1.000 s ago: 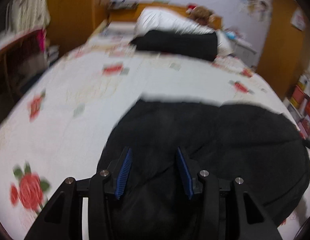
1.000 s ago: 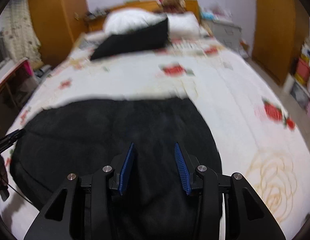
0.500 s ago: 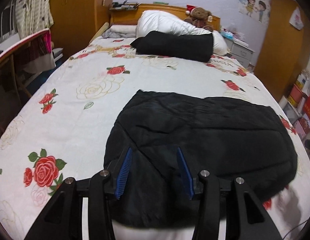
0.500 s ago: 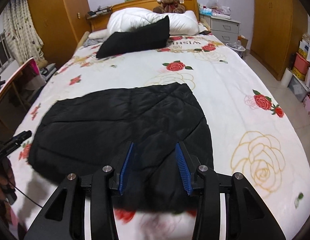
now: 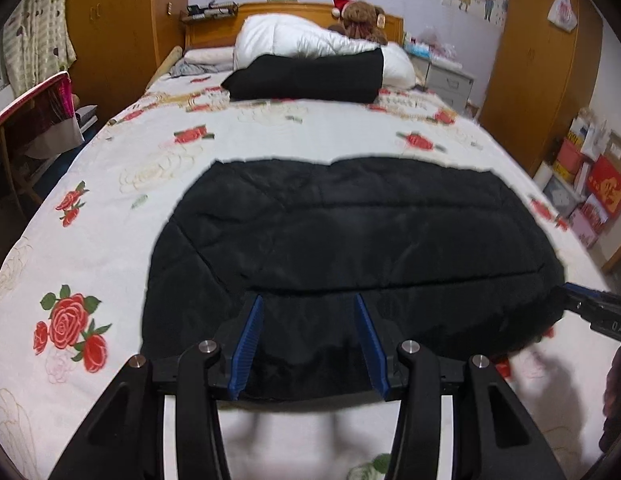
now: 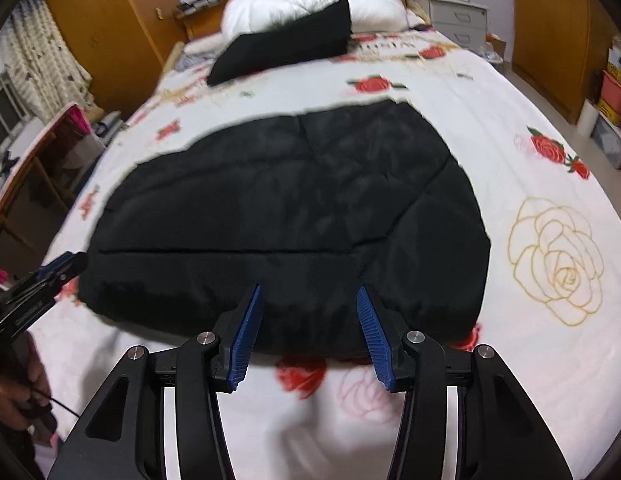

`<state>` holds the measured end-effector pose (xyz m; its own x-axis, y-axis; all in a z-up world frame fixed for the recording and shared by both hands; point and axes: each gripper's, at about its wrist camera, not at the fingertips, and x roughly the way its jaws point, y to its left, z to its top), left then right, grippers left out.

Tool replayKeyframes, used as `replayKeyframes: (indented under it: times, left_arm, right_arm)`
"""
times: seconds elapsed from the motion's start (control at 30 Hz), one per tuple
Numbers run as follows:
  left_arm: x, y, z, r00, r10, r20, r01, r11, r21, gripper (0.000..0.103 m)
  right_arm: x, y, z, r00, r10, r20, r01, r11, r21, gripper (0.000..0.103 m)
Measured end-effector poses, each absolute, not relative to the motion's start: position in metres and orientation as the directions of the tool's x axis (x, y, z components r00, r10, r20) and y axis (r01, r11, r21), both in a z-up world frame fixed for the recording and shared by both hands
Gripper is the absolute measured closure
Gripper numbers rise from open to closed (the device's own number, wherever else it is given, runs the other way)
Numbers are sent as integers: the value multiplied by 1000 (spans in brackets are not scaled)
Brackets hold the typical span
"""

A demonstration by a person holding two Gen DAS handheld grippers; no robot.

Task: Fold large clothes
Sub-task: 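Grasp the bundle edge with both tools and lift it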

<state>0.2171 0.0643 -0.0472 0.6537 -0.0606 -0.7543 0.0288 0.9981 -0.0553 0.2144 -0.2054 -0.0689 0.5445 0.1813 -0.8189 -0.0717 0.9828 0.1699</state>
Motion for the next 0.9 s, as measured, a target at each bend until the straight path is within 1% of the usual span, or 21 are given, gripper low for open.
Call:
replayKeyframes:
  times: [0.1, 0.2, 0.3, 0.37, 0.47, 0.63, 0.73, 0.8, 0.9]
  left_arm:
    - [231, 63, -76, 601, -51, -798, 6, 998, -59, 53]
    - [237, 66, -91, 586, -67, -807, -1, 996, -84, 51]
    - [234, 65, -80, 602, -79, -794, 10, 996, -91, 52]
    - [234, 66, -67, 634, -90, -768, 24, 995, -97, 52]
    - [251, 63, -52, 664, -89, -742, 37, 996, -87, 52]
    - [295, 45, -46, 686, -81, -723, 63, 997, -52, 52]
    - [318, 29, -58, 676, -71, -733, 87, 996, -16, 51]
    - [332, 25, -81, 631, -73, -772, 88, 996, -23, 51]
    - [340, 20, -98, 627, -67, -776, 96, 995, -8, 51]
  right_arm:
    - [229, -216, -97, 500, 165, -850, -38, 985, 169, 53]
    - [238, -220, -111, 475, 193, -858, -54, 980, 190, 53]
    - [234, -220, -96, 506, 191, -841, -78, 981, 176, 53]
    - [231, -226, -76, 578, 198, -792, -87, 979, 182, 53]
    - [247, -235, -60, 633, 186, -751, -79, 981, 176, 53]
    - [291, -243, -59, 657, 146, -739, -54, 988, 147, 54]
    - [313, -247, -78, 624, 113, -773, -15, 991, 132, 58]
    - [316, -253, -98, 590, 65, -805, 22, 995, 97, 61]
    - [312, -260, -117, 589, 77, -804, 12, 994, 104, 61]
